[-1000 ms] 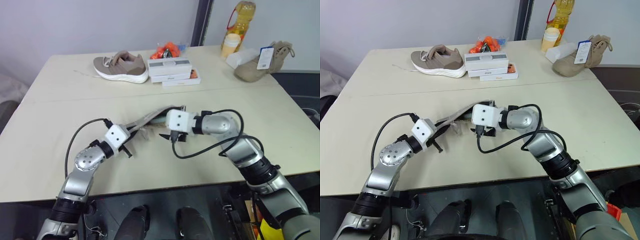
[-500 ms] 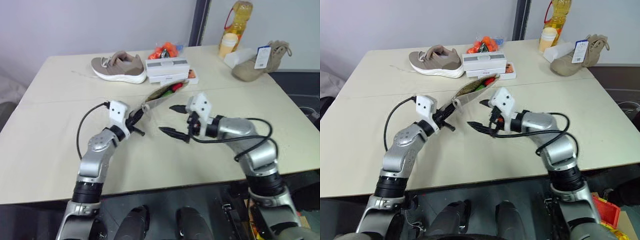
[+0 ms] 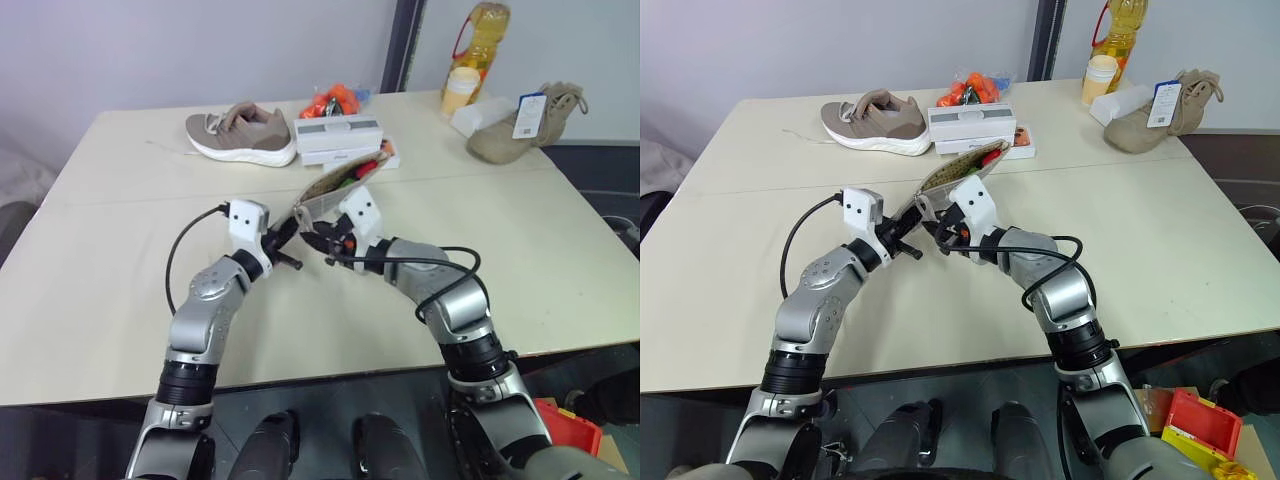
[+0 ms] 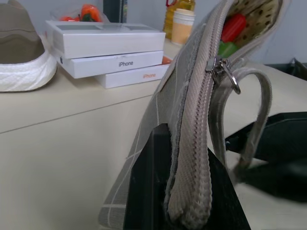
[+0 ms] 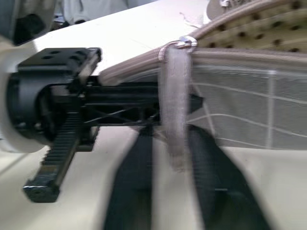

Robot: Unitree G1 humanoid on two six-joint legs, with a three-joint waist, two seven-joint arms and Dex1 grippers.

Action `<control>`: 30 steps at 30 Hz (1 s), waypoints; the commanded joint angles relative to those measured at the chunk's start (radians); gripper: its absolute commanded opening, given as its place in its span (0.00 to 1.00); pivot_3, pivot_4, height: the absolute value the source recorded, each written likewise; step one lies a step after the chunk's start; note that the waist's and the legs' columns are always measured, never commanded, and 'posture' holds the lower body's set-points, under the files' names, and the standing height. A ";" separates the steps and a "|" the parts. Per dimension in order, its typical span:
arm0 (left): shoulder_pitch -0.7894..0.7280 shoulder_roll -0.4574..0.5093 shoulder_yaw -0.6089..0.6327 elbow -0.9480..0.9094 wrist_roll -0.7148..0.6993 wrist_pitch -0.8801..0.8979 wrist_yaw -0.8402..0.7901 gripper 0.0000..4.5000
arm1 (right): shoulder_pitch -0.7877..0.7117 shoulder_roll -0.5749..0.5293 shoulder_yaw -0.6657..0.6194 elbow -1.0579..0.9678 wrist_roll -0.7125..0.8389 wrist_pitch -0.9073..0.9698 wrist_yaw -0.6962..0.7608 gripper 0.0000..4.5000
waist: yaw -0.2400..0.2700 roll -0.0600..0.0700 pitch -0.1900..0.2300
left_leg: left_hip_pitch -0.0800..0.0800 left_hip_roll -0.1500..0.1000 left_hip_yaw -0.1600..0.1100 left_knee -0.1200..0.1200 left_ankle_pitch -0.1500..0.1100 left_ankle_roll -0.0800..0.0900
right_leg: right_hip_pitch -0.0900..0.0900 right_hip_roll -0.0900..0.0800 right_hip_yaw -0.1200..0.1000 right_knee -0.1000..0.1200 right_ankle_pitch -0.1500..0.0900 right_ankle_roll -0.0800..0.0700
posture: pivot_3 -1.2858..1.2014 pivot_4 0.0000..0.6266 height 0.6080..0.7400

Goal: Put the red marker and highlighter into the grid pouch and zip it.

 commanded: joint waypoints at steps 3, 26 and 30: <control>0.007 0.020 0.005 -0.050 0.006 -0.021 0.006 0.00 | -0.048 0.000 -0.082 -0.029 0.055 -0.008 -0.011 0.00 | 0.000 0.000 0.000 | 0.000 0.000 0.000 0.000 0.000 0.000 | 0.000 0.000 0.000 0.000 0.000 0.000 | 0.52 0.24 1.00; 0.110 0.217 0.025 0.037 0.078 -0.186 -0.084 0.15 | -0.067 -0.282 -0.223 0.078 0.021 -0.052 -0.028 0.00 | -0.002 0.000 0.000 | 0.000 0.000 0.001 -0.001 0.000 0.000 | 0.000 -0.001 0.001 0.000 0.000 0.000 | 0.52 0.24 1.00; 0.148 0.233 0.044 0.013 0.066 -0.167 -0.090 0.57 | -0.024 -0.309 -0.211 0.029 0.065 -0.006 0.044 0.31 | 0.000 0.000 0.000 | 0.000 0.000 0.001 -0.001 0.000 0.000 | 0.000 -0.001 0.001 0.000 0.000 0.000 | 0.52 0.24 1.00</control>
